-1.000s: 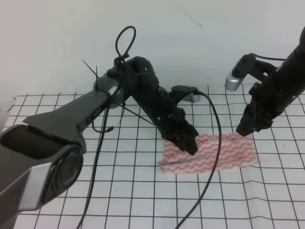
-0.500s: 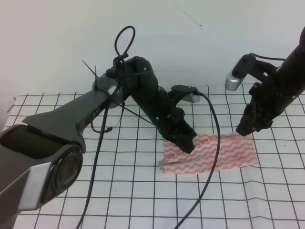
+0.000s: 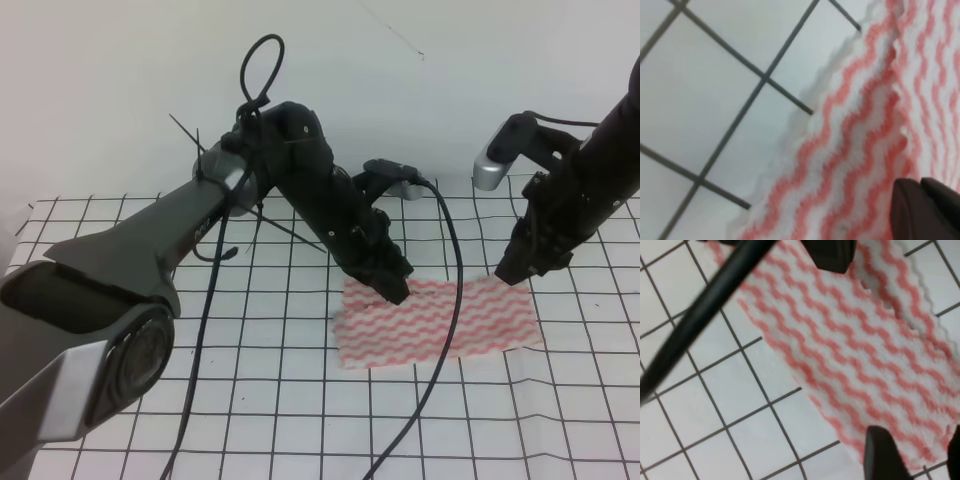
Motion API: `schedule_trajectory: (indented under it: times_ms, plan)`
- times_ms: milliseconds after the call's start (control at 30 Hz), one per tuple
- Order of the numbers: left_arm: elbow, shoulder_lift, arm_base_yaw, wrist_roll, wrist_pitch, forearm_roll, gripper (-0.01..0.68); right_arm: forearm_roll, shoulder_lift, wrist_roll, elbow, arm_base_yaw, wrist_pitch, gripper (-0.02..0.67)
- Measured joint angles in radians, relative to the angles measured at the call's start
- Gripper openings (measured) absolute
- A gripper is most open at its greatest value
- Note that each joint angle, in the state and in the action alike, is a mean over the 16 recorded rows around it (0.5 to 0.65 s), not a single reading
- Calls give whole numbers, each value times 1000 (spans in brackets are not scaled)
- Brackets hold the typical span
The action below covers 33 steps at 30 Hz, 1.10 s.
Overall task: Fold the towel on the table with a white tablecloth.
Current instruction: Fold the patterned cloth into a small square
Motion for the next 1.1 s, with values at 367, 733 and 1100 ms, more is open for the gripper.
schedule_trajectory:
  times_ms: [367, 733, 1100]
  plan:
    - [-9, 0, 0, 33, -7, 12, 0, 1, -1, 4, 0, 0, 0, 282]
    - [-10, -1, -1, 58, -31, 11, 0, 1, 0, 4, 0, 0, 0, 281]
    - [-11, -2, -8, 102, -71, 3, 0, 0, 0, 6, 0, 0, 0, 281]
